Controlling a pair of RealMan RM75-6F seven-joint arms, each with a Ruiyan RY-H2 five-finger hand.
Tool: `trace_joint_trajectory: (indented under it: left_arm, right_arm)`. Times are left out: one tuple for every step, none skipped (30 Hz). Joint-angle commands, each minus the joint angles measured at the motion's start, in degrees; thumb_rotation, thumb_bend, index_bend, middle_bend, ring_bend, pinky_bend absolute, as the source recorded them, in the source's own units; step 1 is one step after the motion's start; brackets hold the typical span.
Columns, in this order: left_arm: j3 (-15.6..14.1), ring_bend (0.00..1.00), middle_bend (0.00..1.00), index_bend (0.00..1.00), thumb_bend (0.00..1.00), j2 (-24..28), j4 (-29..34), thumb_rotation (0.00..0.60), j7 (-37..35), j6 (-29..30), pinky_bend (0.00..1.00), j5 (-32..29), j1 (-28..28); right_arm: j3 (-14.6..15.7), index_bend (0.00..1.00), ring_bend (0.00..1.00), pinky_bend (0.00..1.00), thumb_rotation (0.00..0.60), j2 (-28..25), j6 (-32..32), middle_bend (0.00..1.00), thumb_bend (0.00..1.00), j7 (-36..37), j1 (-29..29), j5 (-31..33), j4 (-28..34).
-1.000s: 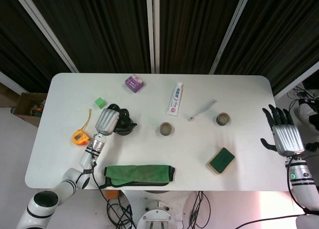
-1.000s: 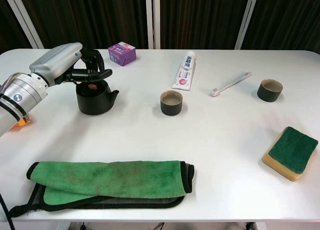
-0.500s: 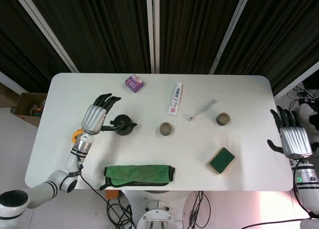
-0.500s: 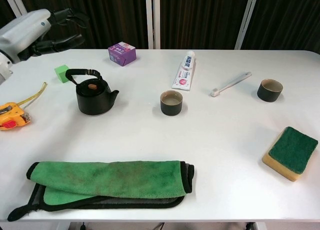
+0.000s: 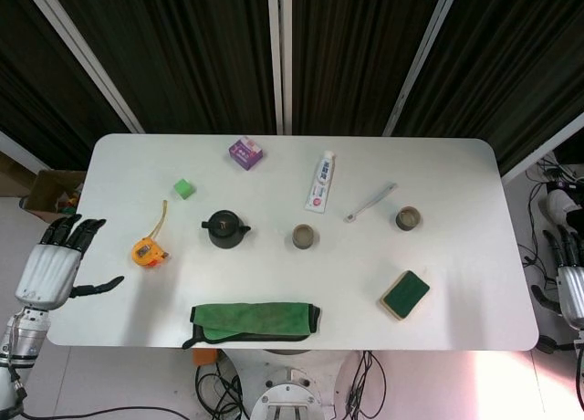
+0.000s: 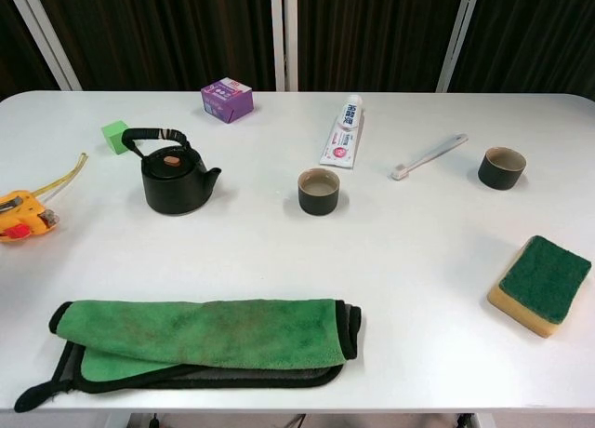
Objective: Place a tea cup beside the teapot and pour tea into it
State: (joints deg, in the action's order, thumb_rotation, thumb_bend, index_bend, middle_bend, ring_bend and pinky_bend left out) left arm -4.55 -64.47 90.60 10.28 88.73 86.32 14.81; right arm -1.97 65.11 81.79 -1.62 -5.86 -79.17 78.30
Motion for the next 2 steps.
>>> trace_joint_trajectory:
  left_arm:
    - [-3.36,0.12,0.19,0.14,0.06,0.00,-4.23,0.205,-6.69,4.66,0.18,2.13,-6.42]
    - [-3.44,0.12,0.19,0.14,0.07,-0.05,-4.61,0.205,-6.98,4.93,0.18,2.44,-6.97]
  right_arm:
    - [0.48,0.00,0.00,0.00,0.600,0.57,1.49,0.00,0.19,1.00,1.34,-0.78,-1.00]
    - [0.46,0.00,0.00,0.00,0.600,0.50,1.93,0.00,0.19,1.04,1.58,-1.07,-1.12]
